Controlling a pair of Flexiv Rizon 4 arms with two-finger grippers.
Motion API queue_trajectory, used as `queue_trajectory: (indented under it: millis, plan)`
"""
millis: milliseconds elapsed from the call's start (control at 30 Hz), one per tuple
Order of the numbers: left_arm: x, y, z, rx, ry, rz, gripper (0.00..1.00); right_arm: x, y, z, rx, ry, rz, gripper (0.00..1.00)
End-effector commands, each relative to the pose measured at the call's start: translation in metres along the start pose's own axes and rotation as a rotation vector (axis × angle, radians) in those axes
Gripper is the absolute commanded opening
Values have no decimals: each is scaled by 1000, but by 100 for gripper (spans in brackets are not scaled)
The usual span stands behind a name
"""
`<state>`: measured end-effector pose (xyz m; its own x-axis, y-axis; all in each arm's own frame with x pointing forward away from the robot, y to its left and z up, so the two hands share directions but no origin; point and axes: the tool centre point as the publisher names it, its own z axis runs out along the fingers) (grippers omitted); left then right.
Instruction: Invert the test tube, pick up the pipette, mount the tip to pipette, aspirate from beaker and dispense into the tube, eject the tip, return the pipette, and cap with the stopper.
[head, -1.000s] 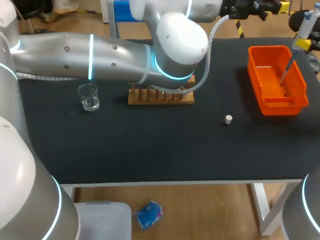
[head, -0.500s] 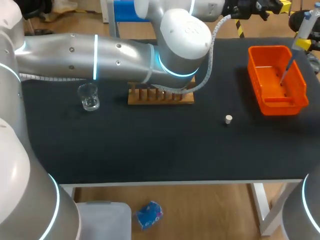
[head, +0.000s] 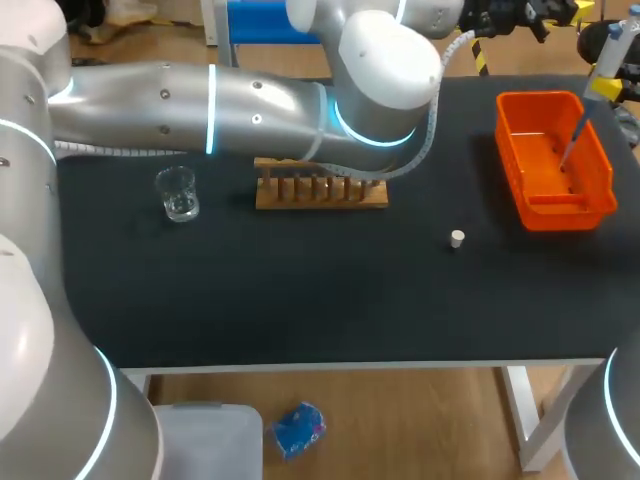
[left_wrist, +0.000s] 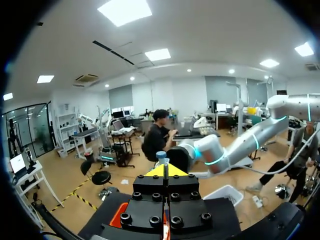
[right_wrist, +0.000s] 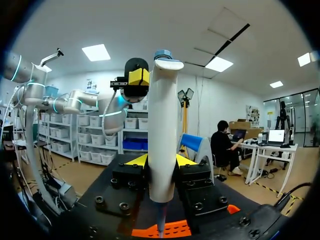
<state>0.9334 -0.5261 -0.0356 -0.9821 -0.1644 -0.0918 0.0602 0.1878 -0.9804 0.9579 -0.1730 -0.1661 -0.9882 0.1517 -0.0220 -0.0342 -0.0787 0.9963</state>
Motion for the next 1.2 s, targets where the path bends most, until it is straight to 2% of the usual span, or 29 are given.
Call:
queue_trajectory:
  millis: [33, 333, 600, 1200]
  plan:
    - [-7, 5, 22, 256, 15, 4, 0, -1, 0, -1, 0, 6, 1, 0]
    - [-12, 9, 45, 333, 52, -34, 0, -1, 0, -1, 0, 6, 1, 0]
    - [-14, 13, 52, 384, 62, -49, 0, -1, 0, -1, 0, 6, 1, 0]
    - [-8, 19, 59, 402, 78, -63, 0, -1, 0, -1, 0, 6, 1, 0]
